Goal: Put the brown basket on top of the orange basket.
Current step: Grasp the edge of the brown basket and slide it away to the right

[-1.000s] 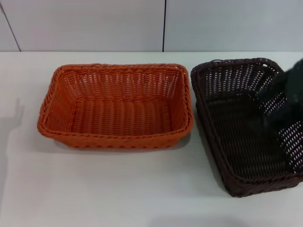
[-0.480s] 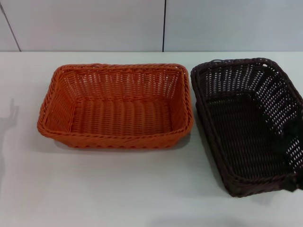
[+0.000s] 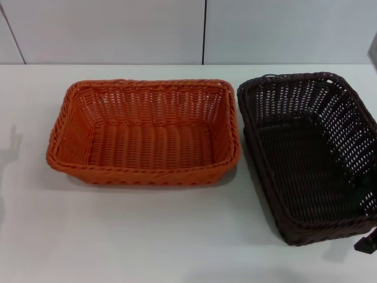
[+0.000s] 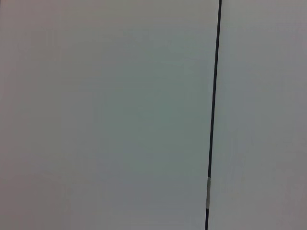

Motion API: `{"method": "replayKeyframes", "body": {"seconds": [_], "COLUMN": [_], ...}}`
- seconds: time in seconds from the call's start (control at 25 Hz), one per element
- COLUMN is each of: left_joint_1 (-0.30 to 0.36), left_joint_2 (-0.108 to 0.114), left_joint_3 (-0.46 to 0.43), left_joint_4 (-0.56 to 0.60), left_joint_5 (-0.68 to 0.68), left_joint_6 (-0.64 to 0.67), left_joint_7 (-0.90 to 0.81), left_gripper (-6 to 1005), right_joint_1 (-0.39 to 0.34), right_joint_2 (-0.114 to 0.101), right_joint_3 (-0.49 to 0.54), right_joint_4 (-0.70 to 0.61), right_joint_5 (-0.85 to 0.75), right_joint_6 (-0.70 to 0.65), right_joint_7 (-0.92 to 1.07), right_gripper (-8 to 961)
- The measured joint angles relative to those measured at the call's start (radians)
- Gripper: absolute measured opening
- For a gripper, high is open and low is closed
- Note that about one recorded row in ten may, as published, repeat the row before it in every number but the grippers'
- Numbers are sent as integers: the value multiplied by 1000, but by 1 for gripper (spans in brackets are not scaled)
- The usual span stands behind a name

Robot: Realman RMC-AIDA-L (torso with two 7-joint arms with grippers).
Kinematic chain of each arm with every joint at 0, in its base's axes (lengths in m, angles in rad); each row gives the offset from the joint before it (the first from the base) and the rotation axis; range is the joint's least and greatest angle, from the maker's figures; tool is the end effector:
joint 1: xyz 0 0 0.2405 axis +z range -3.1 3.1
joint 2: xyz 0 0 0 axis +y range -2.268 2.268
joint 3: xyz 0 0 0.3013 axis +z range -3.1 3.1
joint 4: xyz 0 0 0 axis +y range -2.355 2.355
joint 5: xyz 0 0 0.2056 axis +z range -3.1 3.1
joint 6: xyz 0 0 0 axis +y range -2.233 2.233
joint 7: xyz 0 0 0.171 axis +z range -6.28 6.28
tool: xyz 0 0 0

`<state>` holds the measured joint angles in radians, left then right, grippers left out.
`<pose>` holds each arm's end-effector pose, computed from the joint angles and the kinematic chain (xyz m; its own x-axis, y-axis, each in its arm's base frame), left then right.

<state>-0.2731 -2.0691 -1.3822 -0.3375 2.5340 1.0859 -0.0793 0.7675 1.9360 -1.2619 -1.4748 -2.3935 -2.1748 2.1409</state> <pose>-0.4081 0.3471 0.0272 0.6743 -0.0988 0.7318 0.7345 0.1923 -0.6508 0.1777 0.3417 0.0352 0.8580 -0.1504 0.4911 -0.1947 -0.9801 0.0399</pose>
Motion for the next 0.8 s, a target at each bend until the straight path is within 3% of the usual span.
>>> {"method": "replayKeyframes", "body": {"seconds": [0.08, 0.12, 0.16, 0.32, 0.56, 0.8], "left_joint_1": [1, 1, 2, 1, 1, -4], "left_joint_2": [0, 0, 0, 0, 0, 2], "left_joint_3": [0, 0, 1, 1, 2, 1], "left_joint_4": [0, 0, 0, 0, 7, 14], "left_joint_5": [0, 0, 0, 0, 0, 0], "left_joint_6": [0, -1, -2, -4, -5, -7], "left_joint_7": [0, 0, 0, 1, 1, 0], "left_gripper": [766, 766, 766, 766, 766, 766], "right_joint_1": [6, 8, 8, 11, 11, 29], "right_joint_2": [23, 49, 49, 84, 107, 110], "right_joint_3": [2, 6, 6, 27, 19, 21], "right_joint_4": [11, 13, 13, 14, 50, 139], "right_joint_5": [-59, -120, -120, -149, -147, -162], "right_joint_6": [15, 35, 35, 57, 58, 73], "right_joint_7": [-22, -53, -53, -82, -92, -108], "right_gripper": [827, 827, 827, 826, 826, 825]}}
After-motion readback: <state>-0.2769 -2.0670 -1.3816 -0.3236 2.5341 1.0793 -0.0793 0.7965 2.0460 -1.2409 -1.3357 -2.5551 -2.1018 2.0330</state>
